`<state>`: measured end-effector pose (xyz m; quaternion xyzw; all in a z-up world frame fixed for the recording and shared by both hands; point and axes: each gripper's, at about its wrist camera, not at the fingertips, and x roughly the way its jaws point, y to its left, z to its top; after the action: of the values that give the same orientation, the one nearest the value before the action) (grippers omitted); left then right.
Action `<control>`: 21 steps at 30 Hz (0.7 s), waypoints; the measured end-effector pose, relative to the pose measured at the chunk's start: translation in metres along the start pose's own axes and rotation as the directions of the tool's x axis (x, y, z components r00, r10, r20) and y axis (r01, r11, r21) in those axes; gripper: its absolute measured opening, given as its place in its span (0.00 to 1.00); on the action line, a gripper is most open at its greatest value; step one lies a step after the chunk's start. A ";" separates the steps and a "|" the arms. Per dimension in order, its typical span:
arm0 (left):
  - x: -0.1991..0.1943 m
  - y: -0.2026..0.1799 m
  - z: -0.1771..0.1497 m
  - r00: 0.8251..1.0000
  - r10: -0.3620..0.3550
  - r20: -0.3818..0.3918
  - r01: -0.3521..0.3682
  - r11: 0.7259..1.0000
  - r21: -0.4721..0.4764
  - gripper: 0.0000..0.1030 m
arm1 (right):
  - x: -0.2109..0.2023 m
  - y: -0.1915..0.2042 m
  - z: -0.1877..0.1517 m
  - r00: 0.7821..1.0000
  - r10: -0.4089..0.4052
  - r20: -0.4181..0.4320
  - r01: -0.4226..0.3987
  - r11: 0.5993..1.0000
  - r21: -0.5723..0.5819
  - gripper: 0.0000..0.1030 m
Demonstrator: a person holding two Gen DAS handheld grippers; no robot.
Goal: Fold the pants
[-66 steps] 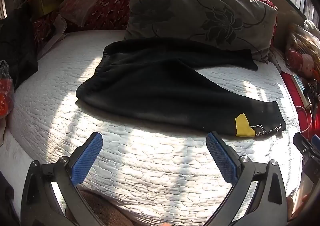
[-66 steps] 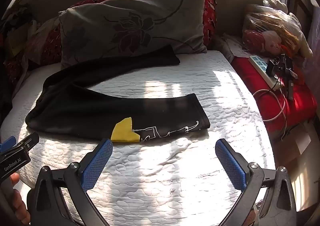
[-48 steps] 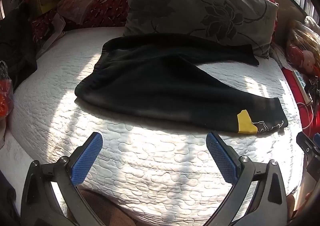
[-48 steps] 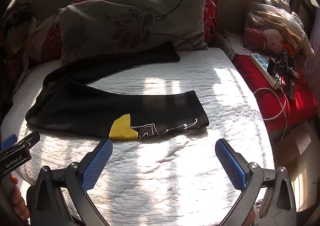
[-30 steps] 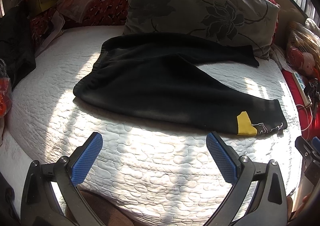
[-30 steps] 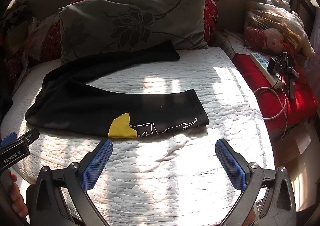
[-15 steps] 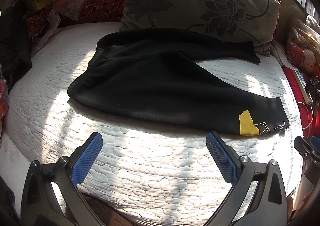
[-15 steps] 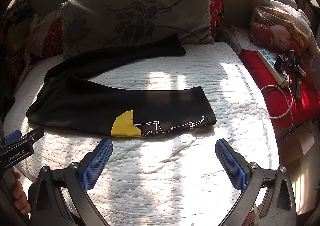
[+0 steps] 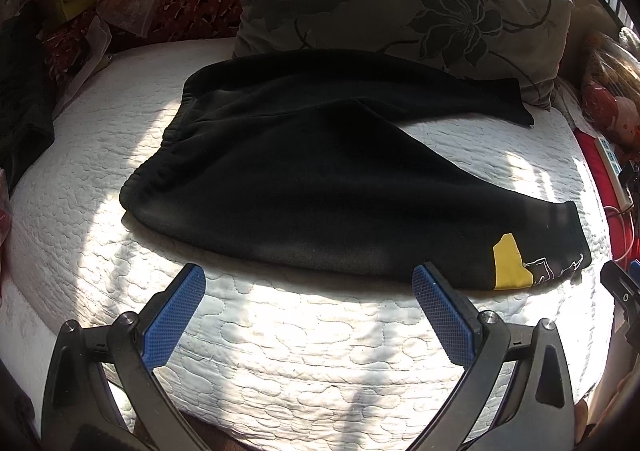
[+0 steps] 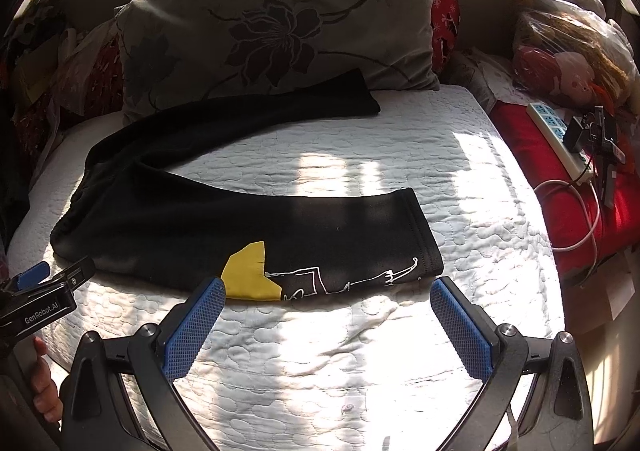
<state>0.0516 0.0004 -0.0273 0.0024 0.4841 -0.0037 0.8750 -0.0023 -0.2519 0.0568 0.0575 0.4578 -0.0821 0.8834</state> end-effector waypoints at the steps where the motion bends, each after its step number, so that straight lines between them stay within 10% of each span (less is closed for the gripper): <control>1: 0.002 0.000 0.002 1.000 0.000 0.000 0.000 1.000 -0.003 1.00 | 0.001 -0.001 0.003 1.000 -0.005 0.002 0.005 1.000 0.000 1.00; 21: -0.023 0.003 -0.008 0.996 0.013 0.086 -0.011 1.000 -0.026 1.00 | -0.014 0.001 -0.008 0.999 -0.023 0.039 0.022 1.000 0.011 1.00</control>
<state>0.0325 0.0033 -0.0121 -0.0061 0.4460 0.0075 0.8950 -0.0168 -0.2481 0.0640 0.0556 0.4404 -0.0956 0.8910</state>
